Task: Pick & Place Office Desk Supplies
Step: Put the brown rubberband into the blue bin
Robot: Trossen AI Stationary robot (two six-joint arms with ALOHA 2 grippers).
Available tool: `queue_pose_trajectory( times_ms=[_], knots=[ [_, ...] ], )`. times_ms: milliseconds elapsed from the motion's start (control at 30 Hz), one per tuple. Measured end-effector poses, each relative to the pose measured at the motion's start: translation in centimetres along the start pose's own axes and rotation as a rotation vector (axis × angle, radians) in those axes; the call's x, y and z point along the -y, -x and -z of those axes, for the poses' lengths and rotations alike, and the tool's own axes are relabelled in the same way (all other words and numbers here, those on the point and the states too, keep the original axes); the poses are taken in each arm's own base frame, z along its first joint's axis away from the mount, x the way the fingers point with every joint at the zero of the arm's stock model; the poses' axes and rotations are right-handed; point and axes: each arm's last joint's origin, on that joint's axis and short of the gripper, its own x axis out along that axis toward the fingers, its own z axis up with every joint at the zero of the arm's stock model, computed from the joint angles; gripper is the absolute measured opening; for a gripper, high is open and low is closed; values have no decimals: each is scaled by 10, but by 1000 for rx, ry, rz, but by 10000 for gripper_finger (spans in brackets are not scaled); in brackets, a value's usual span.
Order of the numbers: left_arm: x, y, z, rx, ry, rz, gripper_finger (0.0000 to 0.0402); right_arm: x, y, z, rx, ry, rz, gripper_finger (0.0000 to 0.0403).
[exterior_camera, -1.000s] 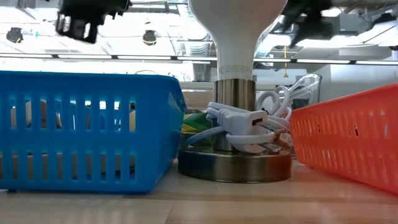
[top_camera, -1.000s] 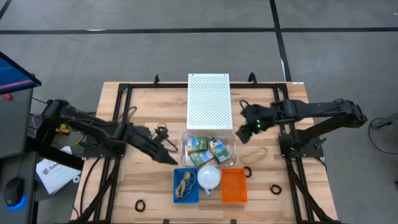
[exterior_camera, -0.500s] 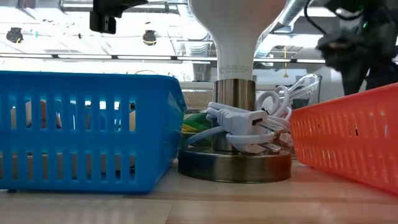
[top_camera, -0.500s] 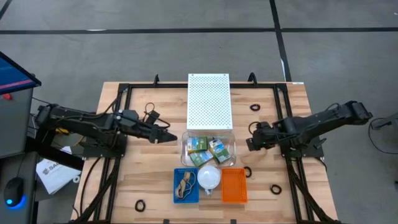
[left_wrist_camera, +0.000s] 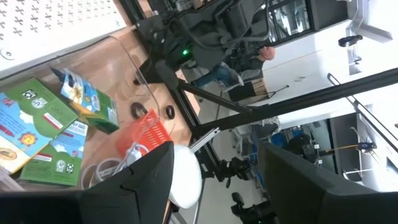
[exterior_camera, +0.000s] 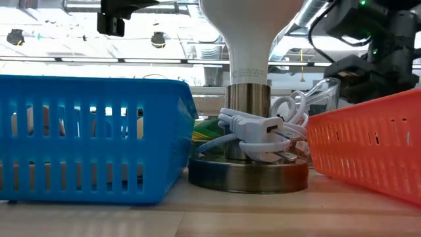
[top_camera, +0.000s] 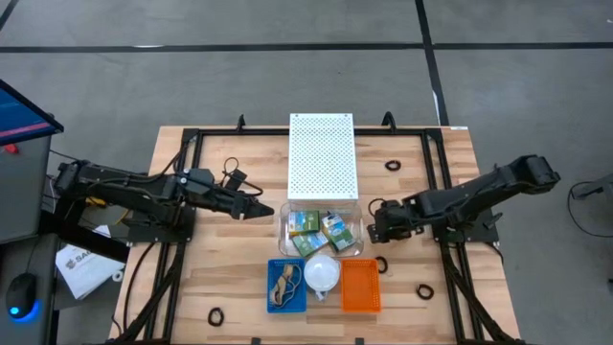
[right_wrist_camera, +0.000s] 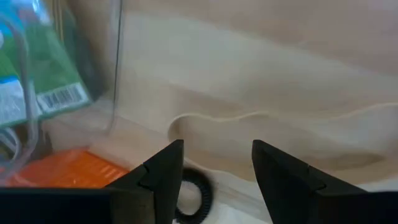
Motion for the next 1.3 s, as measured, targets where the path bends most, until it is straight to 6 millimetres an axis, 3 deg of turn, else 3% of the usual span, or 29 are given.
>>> queue_pose_trajectory(
  times_ms=[400,867,1100,1300],
  knots=[
    [0,0,0,8,0,-1,223,-16,-32,0,-18,7,-13,187],
    [0,0,0,8,-5,-1,223,-11,-33,-8,-6,1,40,167],
    [0,0,0,8,-8,0,223,-5,-33,-8,5,17,97,134],
    [0,0,0,8,-9,0,223,-2,-33,-7,28,34,131,71]
  ],
)
